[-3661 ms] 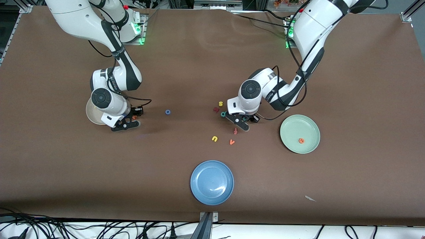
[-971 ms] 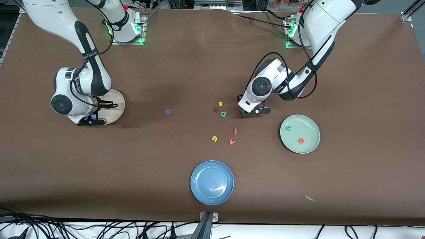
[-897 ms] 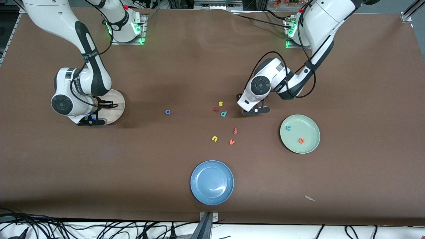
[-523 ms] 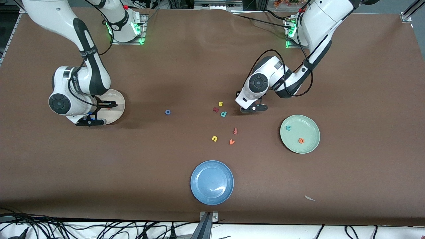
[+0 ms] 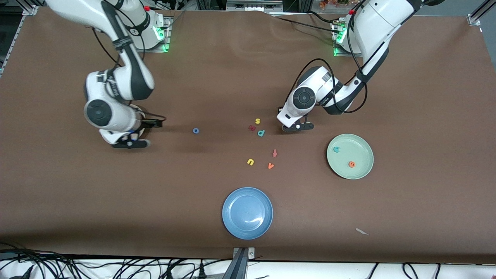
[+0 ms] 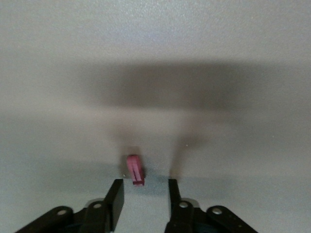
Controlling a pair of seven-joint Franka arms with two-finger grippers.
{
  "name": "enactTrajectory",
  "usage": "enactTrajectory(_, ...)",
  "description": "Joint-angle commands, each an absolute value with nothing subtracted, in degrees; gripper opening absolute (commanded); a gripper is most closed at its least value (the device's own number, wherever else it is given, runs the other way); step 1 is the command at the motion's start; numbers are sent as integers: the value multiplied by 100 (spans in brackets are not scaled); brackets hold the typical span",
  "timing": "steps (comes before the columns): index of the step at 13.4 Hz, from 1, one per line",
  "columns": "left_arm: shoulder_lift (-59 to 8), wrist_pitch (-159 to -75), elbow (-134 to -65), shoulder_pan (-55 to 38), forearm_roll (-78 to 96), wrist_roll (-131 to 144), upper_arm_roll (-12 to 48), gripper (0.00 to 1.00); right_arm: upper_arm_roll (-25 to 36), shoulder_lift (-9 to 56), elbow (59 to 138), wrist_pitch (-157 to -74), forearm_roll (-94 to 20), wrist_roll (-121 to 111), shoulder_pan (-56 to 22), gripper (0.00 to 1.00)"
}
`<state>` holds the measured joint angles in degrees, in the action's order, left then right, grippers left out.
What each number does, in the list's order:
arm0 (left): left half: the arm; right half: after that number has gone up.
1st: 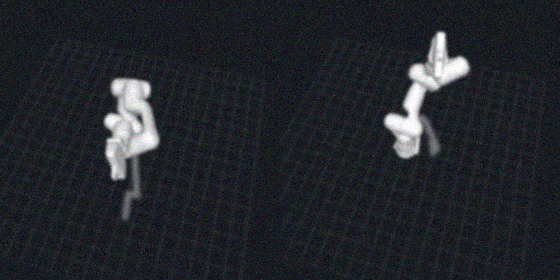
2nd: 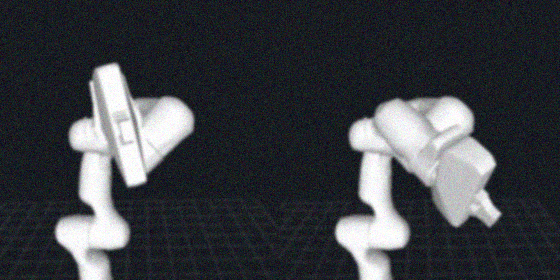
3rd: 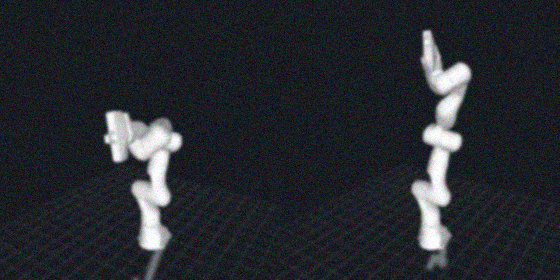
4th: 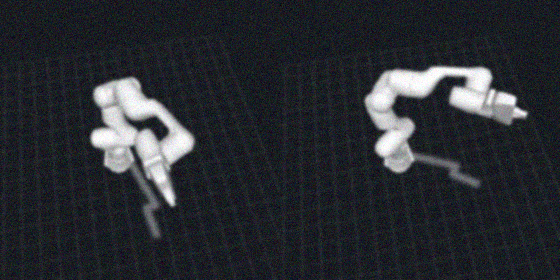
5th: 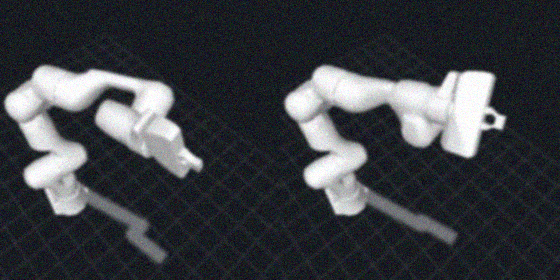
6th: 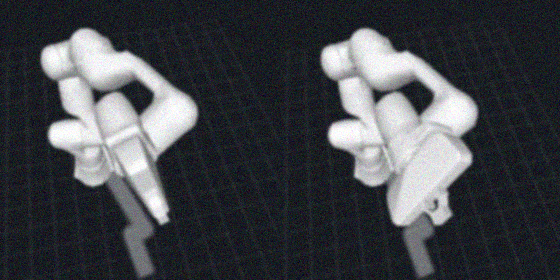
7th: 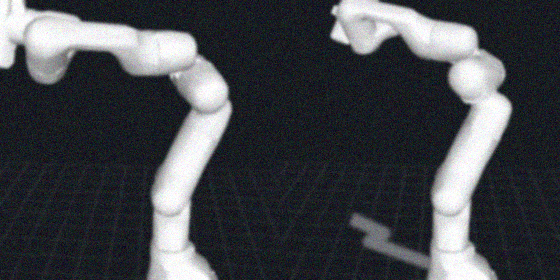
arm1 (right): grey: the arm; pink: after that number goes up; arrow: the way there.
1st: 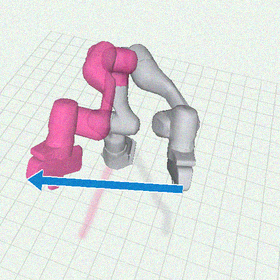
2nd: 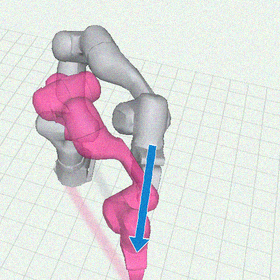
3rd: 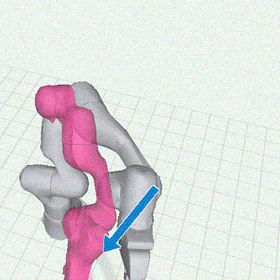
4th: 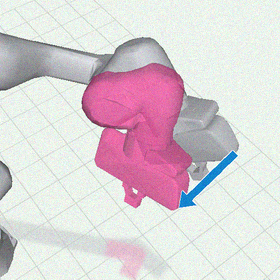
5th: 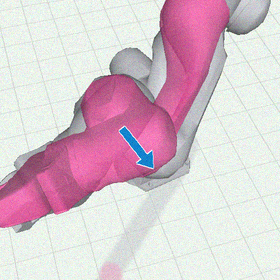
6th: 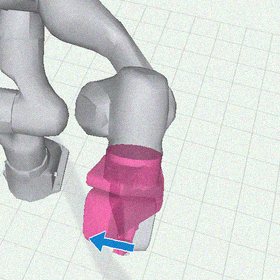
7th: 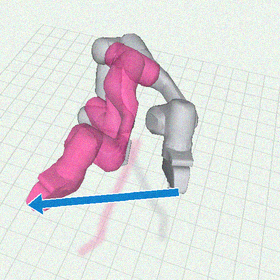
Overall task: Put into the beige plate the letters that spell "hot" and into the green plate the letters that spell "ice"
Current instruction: 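Release the orange letter in the beige plate while the left grasps pink, then grasp the blue ring with the right gripper while the left places pink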
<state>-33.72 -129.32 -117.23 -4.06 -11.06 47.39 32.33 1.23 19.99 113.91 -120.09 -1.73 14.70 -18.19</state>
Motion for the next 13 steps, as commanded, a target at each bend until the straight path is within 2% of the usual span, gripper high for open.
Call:
enactTrajectory(1,-3322,-13017,-11804,-325,-976,4561,3296,5,-315,2214,11303,-12478,-281,2072,-1784,97)
enactTrajectory(3,-3331,-13017,-11777,-325,-993,4553,3287,0,-579,2433,11312,-12988,-290,2275,-1845,97)
enactTrajectory(8,-3173,-12885,-11681,-308,-993,4570,3305,0,-642,2865,11338,-13754,-290,2522,-2188,92)
enactTrajectory(10,-2937,-12545,-11524,-308,-993,4579,3296,0,-633,2970,11338,-13790,-290,2558,-2232,83)
enactTrajectory(11,-2936,-12046,-11244,-299,-1011,4536,3296,0,-633,3014,11347,-13807,-290,2566,-2232,78)
enactTrajectory(13,-2988,-11052,-10506,-246,-1011,4142,3261,0,-633,3041,11364,-13816,-264,2558,-2276,63)
